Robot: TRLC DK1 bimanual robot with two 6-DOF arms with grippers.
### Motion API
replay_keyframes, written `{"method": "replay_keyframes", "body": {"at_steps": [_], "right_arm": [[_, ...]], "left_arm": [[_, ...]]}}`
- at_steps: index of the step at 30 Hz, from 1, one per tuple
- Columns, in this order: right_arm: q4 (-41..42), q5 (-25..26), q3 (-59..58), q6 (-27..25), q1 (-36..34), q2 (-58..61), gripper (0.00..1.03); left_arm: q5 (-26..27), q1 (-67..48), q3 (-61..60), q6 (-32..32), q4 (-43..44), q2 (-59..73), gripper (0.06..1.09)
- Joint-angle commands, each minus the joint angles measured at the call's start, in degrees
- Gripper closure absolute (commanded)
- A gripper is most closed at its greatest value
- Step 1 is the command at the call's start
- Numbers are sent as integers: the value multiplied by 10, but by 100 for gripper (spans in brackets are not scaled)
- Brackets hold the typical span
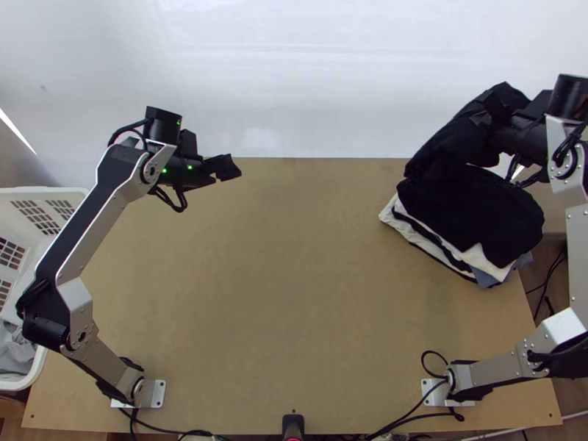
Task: Fold the t-shirt
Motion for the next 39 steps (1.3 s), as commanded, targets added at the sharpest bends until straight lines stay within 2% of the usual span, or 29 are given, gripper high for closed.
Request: {"method": "replay_keyframes", "body": {"at_steps": [1,22,39], "right_arm": [[-3,-4,1,0,12,-5,100],[-5,-32,-85,-5,-30,6,100],[-5,-32,-202,-89,-138,-8,100]], "left_arm": [[-1,5,1,2,1,-2,10],[0,7,1,2,0,-5,10],[1,14,2,4,-3,-6,10]]}}
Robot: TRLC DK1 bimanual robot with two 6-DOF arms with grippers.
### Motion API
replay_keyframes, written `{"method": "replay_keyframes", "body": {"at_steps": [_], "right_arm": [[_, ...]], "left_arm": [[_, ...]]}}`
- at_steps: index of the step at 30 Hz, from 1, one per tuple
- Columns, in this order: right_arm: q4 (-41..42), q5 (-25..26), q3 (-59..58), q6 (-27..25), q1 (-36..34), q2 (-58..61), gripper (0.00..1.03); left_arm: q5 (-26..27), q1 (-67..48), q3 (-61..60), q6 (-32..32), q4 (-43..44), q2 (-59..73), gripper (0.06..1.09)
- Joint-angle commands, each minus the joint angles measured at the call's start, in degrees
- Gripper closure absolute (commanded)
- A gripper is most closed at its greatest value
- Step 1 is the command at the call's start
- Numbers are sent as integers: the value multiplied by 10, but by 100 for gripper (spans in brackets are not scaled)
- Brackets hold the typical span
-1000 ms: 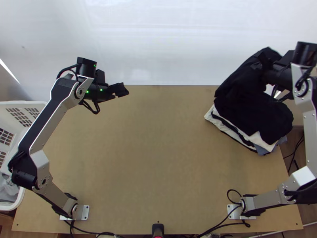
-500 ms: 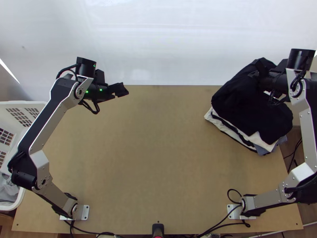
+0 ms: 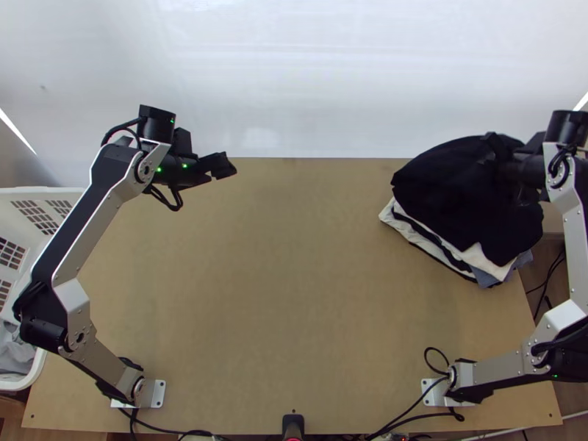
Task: Fold the t-shirt
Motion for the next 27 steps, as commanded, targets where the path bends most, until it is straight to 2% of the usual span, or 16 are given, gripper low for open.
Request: {"method": "replay_keyframes", "body": {"at_steps": [1,13,17,18,19,21,22,23,27], "right_arm": [[0,0,-56,-37,-47,-8,100],[31,4,-139,-96,-122,-36,100],[37,6,-152,-110,-134,-38,94],[41,6,-154,-112,-137,-38,90],[41,5,-157,-121,-139,-37,59],[41,5,-161,-132,-140,-37,20],[41,5,-162,-137,-141,-38,9],[41,5,-164,-141,-146,-41,4],[43,23,-168,-159,-174,-76,4]], "left_arm": [[2,3,3,2,-1,-1,10],[3,3,4,4,-4,-1,10],[3,1,4,4,-4,-1,10],[3,0,4,4,-5,-1,10],[3,0,4,4,-5,-1,10],[3,0,5,4,-5,-3,10],[3,0,5,4,-5,-3,10],[3,0,6,4,-5,-4,10],[3,3,4,5,-9,-8,10]]}}
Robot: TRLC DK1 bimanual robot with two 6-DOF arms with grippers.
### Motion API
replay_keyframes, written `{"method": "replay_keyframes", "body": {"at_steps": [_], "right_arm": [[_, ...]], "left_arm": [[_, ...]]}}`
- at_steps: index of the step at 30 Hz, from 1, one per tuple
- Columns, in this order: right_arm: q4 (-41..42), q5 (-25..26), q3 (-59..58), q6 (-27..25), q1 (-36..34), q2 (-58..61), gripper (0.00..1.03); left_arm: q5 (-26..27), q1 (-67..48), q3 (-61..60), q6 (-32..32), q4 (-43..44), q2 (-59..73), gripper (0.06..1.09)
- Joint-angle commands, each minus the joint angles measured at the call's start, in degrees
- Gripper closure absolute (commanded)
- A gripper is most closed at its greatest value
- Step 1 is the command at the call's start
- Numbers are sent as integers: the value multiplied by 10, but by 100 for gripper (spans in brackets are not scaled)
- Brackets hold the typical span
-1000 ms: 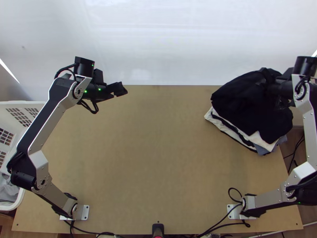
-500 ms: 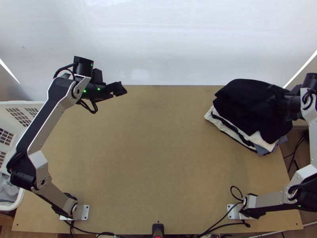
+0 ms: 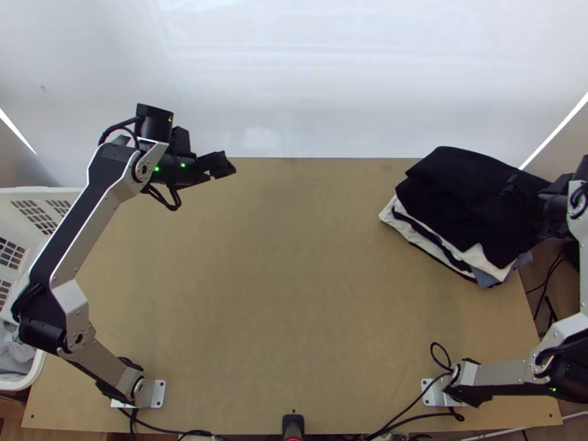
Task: Fold the t-shirt
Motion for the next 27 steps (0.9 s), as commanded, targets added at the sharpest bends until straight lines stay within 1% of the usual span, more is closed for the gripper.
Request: {"method": "replay_keyframes", "body": {"at_steps": [1,5,8,10,13,16,18,20,22,24,26,27], "right_arm": [[5,28,-11,-32,-36,-37,4],[6,68,-8,-72,-62,-58,4],[7,112,4,-106,-72,-78,4],[30,137,10,-127,-72,-98,4],[127,151,1,-146,-51,-132,4],[233,176,-18,-170,4,-136,4],[319,182,-46,-186,42,-134,4],[410,191,-89,-213,79,-130,4],[476,192,-135,-227,107,-126,4],[580,192,-206,-240,120,-111,4],[664,192,-275,-247,120,-92,4],[692,192,-302,-247,116,-81,4]], "left_arm": [[0,2,-1,1,-2,-5,10],[0,3,-3,1,-2,-9,10],[0,3,-3,1,-2,-11,10],[0,3,-1,1,-2,-12,10],[0,5,-1,1,-2,-12,10],[0,6,2,-1,-1,-12,10],[0,6,3,-3,-1,-12,10],[0,6,4,-4,-1,-12,10],[0,6,7,-4,-1,-13,10],[0,7,12,-5,-2,-14,10],[0,9,16,-6,-5,-15,10],[0,11,18,-6,-8,-16,10]]}}
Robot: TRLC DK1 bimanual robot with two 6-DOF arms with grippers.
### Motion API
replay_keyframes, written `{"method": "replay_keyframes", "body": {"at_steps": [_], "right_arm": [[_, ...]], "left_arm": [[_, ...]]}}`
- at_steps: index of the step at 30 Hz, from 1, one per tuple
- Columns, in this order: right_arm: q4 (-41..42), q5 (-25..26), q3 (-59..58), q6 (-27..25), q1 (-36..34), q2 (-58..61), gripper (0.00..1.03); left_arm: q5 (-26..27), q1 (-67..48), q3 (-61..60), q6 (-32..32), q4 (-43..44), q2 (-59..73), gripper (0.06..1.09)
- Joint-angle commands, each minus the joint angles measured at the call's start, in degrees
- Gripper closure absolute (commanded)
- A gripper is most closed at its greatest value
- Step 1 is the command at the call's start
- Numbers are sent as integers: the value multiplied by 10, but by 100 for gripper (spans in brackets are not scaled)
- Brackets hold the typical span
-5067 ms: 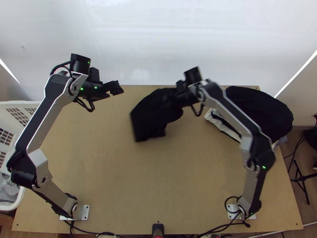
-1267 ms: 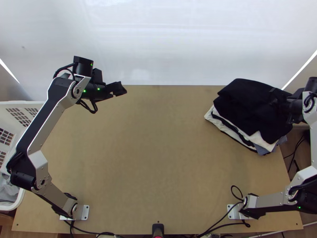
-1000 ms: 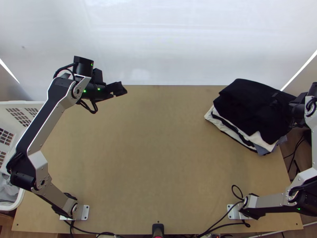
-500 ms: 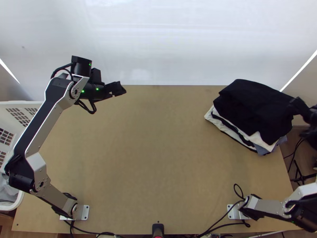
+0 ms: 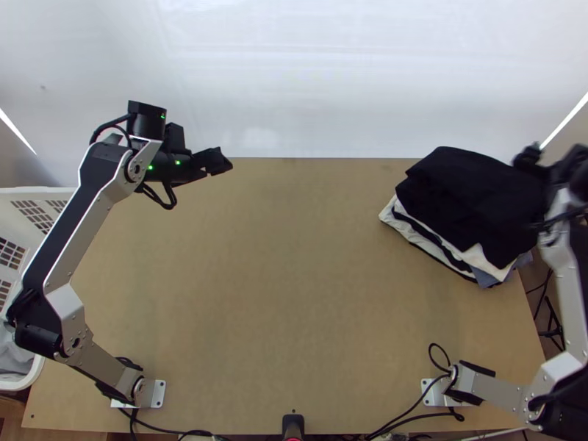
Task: Fold the t-shirt
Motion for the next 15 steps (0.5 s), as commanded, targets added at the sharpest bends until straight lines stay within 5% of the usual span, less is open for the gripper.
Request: {"method": "replay_keyframes", "body": {"at_steps": [1,7,15], "right_arm": [[248,12,-187,-34,34,41,4],[391,13,-337,-40,28,95,4],[457,15,-394,-47,27,127,4]], "left_arm": [[0,8,10,-3,-6,-3,10],[0,17,6,-5,-9,-6,10],[-1,15,7,-7,-9,-6,10]]}}
